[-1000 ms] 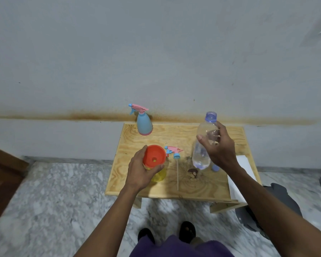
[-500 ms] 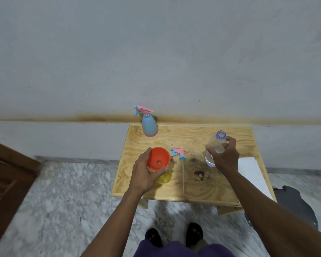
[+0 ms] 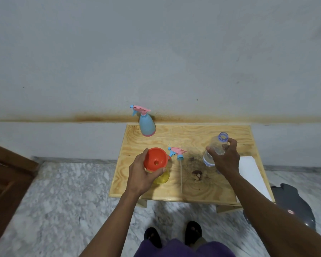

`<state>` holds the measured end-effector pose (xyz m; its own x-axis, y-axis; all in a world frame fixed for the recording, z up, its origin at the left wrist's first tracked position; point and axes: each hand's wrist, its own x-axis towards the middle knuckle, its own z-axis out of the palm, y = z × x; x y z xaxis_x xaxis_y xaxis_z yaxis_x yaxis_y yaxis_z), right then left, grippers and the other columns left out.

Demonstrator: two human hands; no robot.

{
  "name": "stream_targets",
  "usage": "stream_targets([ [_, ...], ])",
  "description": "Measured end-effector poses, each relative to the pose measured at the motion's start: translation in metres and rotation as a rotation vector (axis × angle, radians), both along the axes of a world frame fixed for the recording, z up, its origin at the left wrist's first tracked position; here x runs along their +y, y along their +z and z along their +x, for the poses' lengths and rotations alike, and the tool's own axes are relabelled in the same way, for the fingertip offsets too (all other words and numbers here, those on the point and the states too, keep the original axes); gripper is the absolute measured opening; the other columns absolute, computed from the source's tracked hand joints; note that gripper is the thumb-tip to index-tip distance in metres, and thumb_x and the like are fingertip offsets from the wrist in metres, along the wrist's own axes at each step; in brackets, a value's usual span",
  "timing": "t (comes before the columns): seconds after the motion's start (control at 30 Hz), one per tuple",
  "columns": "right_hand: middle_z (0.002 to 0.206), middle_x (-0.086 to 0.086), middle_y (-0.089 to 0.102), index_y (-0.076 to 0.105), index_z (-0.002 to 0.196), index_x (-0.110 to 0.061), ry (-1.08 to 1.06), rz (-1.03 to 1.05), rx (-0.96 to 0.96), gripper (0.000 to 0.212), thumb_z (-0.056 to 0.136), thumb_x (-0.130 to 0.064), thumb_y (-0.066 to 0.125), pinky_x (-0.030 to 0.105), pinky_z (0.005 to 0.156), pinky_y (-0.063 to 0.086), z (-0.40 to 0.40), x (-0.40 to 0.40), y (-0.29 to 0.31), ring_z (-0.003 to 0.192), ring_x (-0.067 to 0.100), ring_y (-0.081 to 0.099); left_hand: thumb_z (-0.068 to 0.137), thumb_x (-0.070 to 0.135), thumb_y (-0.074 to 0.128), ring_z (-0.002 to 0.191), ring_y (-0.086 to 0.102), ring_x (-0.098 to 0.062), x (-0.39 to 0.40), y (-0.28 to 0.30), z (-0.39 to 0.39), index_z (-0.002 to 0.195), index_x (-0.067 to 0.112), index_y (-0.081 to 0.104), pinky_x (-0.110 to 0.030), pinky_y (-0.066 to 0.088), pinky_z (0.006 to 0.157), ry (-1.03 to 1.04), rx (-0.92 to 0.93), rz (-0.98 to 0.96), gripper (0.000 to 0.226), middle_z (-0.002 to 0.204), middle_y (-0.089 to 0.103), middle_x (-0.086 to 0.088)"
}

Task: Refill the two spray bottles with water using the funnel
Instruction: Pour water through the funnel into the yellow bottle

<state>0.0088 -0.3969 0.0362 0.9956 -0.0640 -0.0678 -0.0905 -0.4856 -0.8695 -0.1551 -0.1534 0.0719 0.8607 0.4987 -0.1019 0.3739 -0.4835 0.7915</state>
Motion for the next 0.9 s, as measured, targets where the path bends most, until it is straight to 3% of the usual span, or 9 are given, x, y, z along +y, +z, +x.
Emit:
stream_targets([
  [0.73, 0.124, 0.011, 0.064, 0.045, 0.136, -0.015, -0.016, -0.042, 0.023, 0.076, 0.074, -0.031, 0.086, 0.037, 0.092, 0.048, -0.005, 0.001, 0.002, 0.112, 0.03, 0.06, 0.061, 0.044, 0.094, 0.118, 0.059, -0.019, 0.009, 0.006, 0.003, 0.147, 0.019, 0.044, -0.044, 0.052, 0.102, 0.061, -0.009, -0.079, 0.102, 0.132, 0.059, 0.0],
  [0.9, 0.119, 0.006, 0.066, 0.048, 0.133, -0.017, -0.016, -0.086, 0.055, 0.073, 0.073, -0.034, 0.086, 0.037, 0.091, 0.047, -0.009, -0.002, 0.0, 0.109, 0.029, 0.061, 0.061, 0.054, 0.09, 0.114, 0.058, -0.018, 0.021, 0.01, 0.007, 0.143, 0.022, 0.049, -0.041, 0.053, 0.097, 0.084, -0.031, -0.141, 0.097, 0.13, 0.055, 0.003],
])
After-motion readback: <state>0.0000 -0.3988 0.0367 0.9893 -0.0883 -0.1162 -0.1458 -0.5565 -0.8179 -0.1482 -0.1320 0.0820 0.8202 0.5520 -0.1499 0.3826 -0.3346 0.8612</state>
